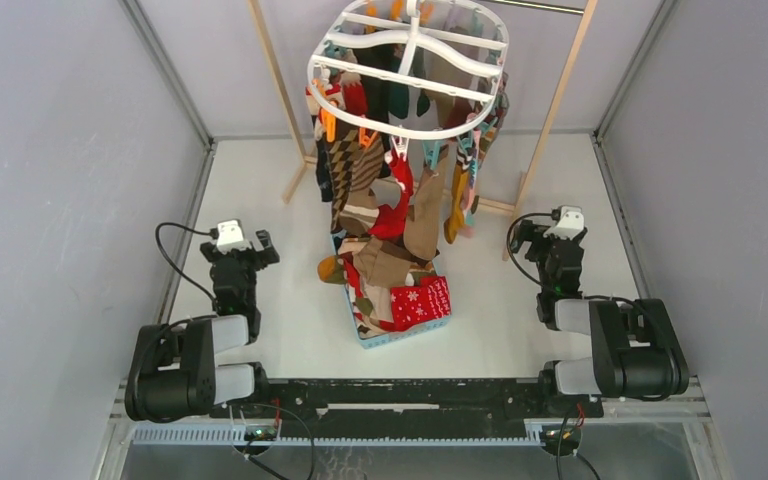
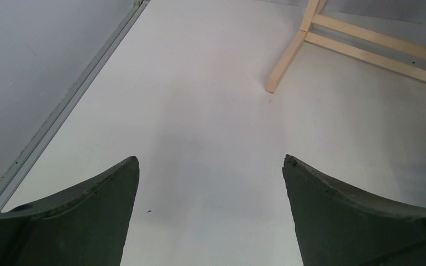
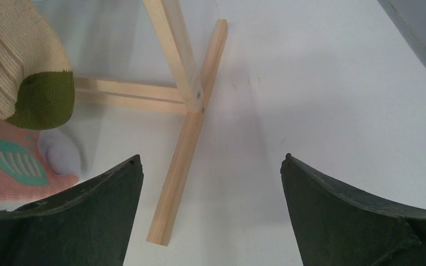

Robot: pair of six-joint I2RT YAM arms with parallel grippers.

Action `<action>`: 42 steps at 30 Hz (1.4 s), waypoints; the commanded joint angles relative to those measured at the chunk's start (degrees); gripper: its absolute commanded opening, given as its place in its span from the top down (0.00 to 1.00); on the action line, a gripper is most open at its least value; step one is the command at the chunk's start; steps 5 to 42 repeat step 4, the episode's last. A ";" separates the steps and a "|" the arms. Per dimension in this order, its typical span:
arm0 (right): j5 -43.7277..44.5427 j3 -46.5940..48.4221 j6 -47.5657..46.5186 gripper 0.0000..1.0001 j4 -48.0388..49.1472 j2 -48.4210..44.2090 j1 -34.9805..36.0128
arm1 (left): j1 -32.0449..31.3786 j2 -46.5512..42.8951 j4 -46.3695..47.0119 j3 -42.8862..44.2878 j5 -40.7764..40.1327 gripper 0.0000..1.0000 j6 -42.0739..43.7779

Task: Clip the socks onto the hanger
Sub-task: Reset both arms

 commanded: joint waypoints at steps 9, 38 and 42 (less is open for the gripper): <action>-0.75 0.50 -0.15 0.00 1.53 -0.87 -0.12 | -1.16 -0.24 1.33 2.32 -2.56 0.00 1.48; -0.75 0.50 -0.15 0.00 1.53 -0.87 -0.12 | -1.16 -0.24 1.33 2.32 -2.56 0.00 1.48; -0.75 0.50 -0.15 0.00 1.53 -0.87 -0.12 | -1.16 -0.24 1.33 2.32 -2.56 0.00 1.48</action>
